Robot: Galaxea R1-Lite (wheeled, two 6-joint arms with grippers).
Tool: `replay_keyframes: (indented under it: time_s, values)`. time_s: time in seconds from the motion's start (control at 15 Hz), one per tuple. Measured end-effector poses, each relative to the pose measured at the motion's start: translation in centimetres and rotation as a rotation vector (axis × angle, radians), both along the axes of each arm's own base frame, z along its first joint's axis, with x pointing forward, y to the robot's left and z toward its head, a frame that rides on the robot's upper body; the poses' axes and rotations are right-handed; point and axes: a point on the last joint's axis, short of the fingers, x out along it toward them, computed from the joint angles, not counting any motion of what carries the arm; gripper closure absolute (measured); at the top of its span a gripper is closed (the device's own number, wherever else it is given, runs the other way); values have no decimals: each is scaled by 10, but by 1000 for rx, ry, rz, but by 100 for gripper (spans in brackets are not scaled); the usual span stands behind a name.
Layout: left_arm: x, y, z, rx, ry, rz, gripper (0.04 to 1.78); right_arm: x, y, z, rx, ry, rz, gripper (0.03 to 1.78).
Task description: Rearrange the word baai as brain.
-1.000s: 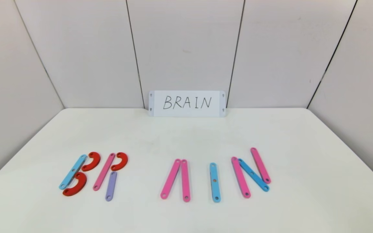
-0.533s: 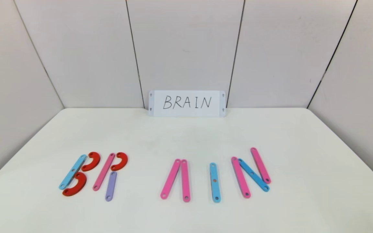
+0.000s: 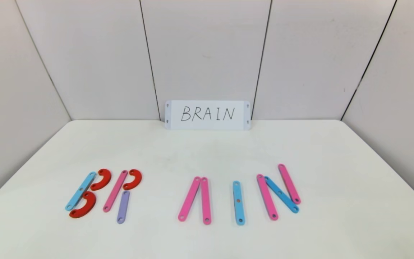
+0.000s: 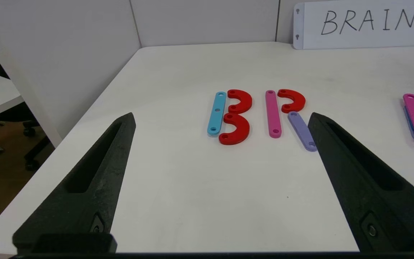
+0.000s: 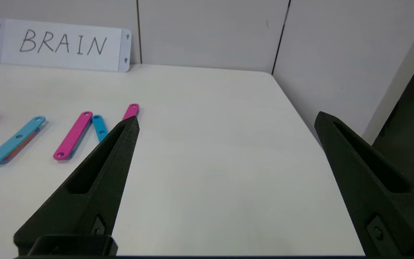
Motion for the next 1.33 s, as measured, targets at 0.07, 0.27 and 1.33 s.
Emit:
replay_keyframes:
  time_s: [0.07, 0.27, 1.33]
  values:
    - [0, 0, 0, 1, 1, -11, 13, 0, 0, -2, 1, 24, 10, 11]
    - [0, 0, -1, 2, 3, -21, 13, 1, 0, -7, 3, 69, 23, 11]
    - [2, -2, -14, -1, 115, -100, 13, 1, 1, -14, 2, 138, 40, 11]
